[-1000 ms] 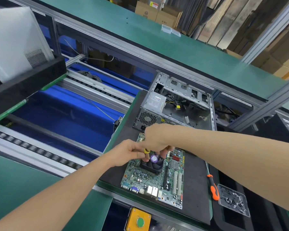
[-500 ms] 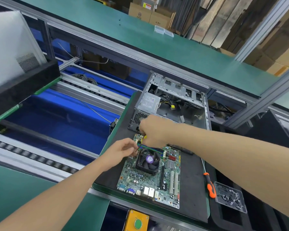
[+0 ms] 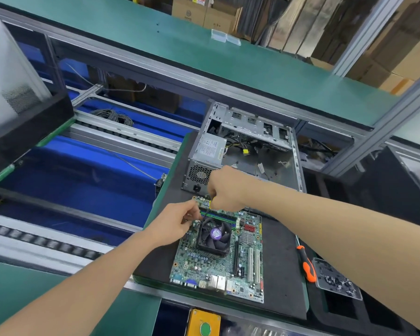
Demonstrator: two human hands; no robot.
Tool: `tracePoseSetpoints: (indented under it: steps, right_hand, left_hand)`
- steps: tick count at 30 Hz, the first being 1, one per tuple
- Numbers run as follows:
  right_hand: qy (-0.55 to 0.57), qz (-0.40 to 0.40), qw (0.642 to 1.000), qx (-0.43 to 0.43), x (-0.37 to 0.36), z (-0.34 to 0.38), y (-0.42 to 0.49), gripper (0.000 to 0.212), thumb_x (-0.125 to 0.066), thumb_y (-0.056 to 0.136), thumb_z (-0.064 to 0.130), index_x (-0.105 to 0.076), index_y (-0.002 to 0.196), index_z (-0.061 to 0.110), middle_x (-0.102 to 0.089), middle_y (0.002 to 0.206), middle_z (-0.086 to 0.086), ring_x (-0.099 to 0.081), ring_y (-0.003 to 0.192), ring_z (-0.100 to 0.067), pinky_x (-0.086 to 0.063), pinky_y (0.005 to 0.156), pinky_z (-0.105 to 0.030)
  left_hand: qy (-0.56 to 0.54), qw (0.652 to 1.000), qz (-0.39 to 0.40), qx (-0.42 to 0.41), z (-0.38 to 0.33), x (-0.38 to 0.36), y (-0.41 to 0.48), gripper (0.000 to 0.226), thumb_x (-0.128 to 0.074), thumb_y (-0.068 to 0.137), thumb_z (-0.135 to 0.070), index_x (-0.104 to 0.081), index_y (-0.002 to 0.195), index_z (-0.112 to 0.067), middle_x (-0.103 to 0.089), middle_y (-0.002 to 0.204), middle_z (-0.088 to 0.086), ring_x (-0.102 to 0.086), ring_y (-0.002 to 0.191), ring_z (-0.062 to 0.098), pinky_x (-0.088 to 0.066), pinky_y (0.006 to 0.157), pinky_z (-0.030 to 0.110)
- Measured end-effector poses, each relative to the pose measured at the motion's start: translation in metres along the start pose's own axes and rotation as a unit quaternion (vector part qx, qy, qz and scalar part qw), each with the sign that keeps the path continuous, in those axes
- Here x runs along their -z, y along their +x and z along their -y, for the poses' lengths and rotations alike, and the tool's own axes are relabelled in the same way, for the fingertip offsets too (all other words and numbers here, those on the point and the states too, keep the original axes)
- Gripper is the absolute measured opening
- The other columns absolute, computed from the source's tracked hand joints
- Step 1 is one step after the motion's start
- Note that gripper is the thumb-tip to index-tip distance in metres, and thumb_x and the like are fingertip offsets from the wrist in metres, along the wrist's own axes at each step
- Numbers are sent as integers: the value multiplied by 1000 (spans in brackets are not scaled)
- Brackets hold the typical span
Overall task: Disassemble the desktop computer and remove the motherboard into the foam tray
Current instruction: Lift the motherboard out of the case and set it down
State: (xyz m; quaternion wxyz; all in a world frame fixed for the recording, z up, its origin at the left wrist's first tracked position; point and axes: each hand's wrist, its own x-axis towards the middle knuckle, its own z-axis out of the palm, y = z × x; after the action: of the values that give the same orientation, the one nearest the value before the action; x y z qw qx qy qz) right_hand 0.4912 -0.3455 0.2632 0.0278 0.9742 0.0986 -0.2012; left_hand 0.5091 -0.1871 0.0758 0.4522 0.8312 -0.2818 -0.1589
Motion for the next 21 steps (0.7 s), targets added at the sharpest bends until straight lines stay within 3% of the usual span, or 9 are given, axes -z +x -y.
tracePoseSetpoints:
  steps: [5,10,14,21]
  right_hand:
    - [9,-3,1000,-15,-7,2,6,25,-61,80,11,-45,61,10,-42,60,-8,-42,61,-28,-39,56,-30]
    - [10,-3,1000,-19,-8,4,8,28,-61,80,9,-41,61,14,-41,62,-7,-48,65,-29,-43,59,-31]
    - [11,-2,1000,-23,-8,5,7,25,-61,79,8,-45,60,12,-43,61,-8,-47,63,-28,-41,56,-29]
    - [28,0,999,-29,-10,3,9,30,-60,81,10,-37,62,14,-37,62,-7,-43,66,-28,-39,58,-30]
  left_hand:
    - [-58,998,4,21,3,2,1,36,-70,88,3,-61,88,-32,-72,105,-8,-73,94,3,-60,86,27]
    - [-78,997,1,20,3,1,3,37,-79,86,-5,-62,87,-37,-74,97,-13,-73,94,6,-58,82,18]
    - [-70,998,-6,11,2,1,3,34,-85,83,-12,-61,87,-36,-75,92,-14,-71,88,7,-57,83,20]
    - [-66,998,-24,6,0,-2,4,33,-85,82,-9,-61,86,-31,-74,87,-17,-70,85,4,-53,80,14]
